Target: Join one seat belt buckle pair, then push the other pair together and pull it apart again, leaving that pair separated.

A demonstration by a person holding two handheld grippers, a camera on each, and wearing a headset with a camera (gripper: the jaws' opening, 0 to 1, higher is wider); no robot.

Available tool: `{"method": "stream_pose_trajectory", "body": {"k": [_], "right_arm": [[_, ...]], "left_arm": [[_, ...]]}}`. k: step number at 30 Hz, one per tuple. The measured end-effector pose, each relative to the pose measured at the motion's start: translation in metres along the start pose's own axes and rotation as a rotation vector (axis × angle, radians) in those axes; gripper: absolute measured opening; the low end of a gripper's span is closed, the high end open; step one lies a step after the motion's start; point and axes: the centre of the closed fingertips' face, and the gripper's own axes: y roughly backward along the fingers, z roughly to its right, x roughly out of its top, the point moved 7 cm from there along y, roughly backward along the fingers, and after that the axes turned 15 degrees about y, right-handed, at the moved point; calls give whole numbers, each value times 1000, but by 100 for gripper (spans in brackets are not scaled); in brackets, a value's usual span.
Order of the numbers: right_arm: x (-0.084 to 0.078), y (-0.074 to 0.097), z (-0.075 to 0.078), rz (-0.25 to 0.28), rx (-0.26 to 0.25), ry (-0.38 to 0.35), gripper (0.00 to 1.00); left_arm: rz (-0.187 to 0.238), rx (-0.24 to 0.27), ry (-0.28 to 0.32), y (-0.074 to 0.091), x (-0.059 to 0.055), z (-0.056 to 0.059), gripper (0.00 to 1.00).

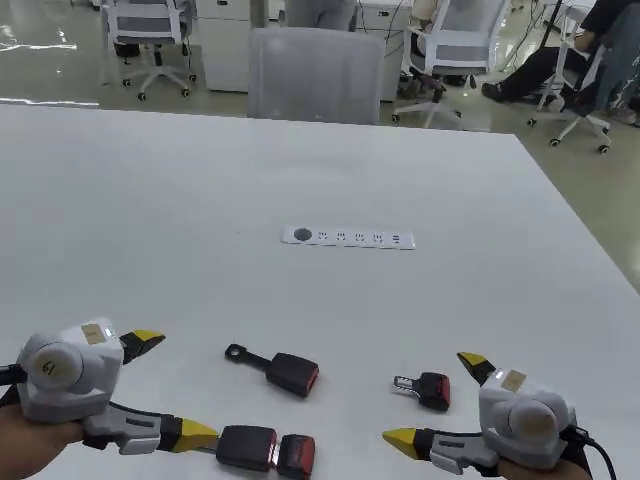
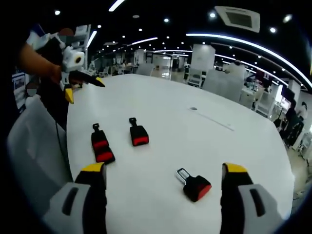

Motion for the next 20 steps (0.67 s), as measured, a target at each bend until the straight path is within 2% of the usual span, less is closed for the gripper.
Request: {"method": "stream_pose_trajectory", "body": {"k": [4, 6, 9, 11, 16, 20], "right_arm": [[3, 6, -16, 8, -4, -2, 100], [2, 8, -23, 2, -6, -15, 100], [-4, 11, -33, -5, -13, -36, 100], [-7, 12, -37, -11, -13, -51, 100], [-13, 16, -45, -26, -12, -68, 100], [-11, 20, -45, -16, -22, -76, 100]], "left_arm": [[14, 26, 22, 8, -13, 1, 100], [13, 39, 21, 7, -24, 0, 100], [42, 73, 60, 10, -34, -2, 100], [28, 86, 66, 9, -40, -1, 100], [52, 104, 88, 8, -46, 2, 100], [84, 112, 120, 8, -44, 3, 100]]}}
